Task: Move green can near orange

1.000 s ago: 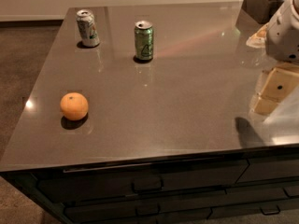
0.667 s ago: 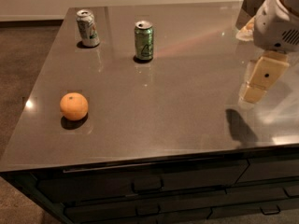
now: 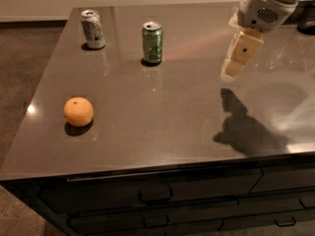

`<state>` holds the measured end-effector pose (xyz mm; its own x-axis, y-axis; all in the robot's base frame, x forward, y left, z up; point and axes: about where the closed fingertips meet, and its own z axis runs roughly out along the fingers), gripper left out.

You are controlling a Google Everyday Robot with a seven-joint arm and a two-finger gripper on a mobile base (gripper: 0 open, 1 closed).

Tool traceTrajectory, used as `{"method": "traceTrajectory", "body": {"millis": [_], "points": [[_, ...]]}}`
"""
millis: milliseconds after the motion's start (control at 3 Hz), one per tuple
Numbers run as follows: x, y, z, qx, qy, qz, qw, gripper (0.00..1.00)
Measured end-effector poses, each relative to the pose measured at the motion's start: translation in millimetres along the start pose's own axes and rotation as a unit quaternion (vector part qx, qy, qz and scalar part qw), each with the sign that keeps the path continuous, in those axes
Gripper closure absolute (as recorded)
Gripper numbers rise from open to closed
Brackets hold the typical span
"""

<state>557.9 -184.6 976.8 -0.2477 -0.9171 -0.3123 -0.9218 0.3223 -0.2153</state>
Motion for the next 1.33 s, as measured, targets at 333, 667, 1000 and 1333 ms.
{"method": "traceTrajectory", "body": {"millis": [333,667,1000,1333], "points": [[-27.6,-32.6,23.7,-0.006,-0.033,0.032,0.9989,0.00],[-53.7,-63.0,48.7,-0.006,-0.058,0.075,0.9955,0.00],[-83.0,-85.7,71.9,-0.007,-0.076,0.108,0.9913,0.00],[-119.1,-97.3,92.9,-0.009,-0.093,0.121,0.9883,0.00]]}}
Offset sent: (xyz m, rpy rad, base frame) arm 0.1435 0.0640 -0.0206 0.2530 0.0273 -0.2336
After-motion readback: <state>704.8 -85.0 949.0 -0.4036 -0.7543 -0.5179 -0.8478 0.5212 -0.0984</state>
